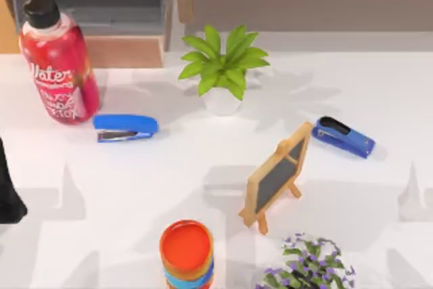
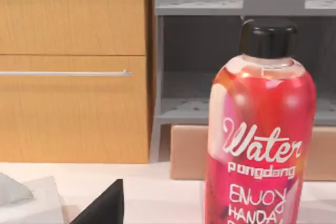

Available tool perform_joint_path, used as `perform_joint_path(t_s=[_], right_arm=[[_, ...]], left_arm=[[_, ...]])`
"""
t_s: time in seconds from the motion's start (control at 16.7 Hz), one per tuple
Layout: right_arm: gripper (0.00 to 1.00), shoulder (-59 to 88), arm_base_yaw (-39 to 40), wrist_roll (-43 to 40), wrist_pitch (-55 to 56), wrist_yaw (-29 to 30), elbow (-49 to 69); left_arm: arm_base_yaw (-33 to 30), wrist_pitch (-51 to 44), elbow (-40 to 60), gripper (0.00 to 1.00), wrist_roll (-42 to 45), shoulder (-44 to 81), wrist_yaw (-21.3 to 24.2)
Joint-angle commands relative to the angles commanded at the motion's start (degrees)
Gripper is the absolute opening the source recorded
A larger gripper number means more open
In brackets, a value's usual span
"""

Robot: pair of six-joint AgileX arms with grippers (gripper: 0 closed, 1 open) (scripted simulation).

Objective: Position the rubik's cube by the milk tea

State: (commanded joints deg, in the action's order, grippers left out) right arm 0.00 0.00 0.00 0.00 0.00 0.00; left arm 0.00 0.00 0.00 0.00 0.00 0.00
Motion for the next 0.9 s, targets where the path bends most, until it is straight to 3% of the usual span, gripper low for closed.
perform_joint_path(t_s=[0.42,0.9], right_arm=[[1.00,9.01,-2.29,0.09,6.11,-2.16,5.55],[1.00,51.81,-11.57,0.41,29.14,-10.71,26.54]], left_arm=[[0.00,0.00,0.00,1.00,0.00,0.00,0.00],[0.00,0.00,0.00,1.00,0.00,0.00,0.00]])
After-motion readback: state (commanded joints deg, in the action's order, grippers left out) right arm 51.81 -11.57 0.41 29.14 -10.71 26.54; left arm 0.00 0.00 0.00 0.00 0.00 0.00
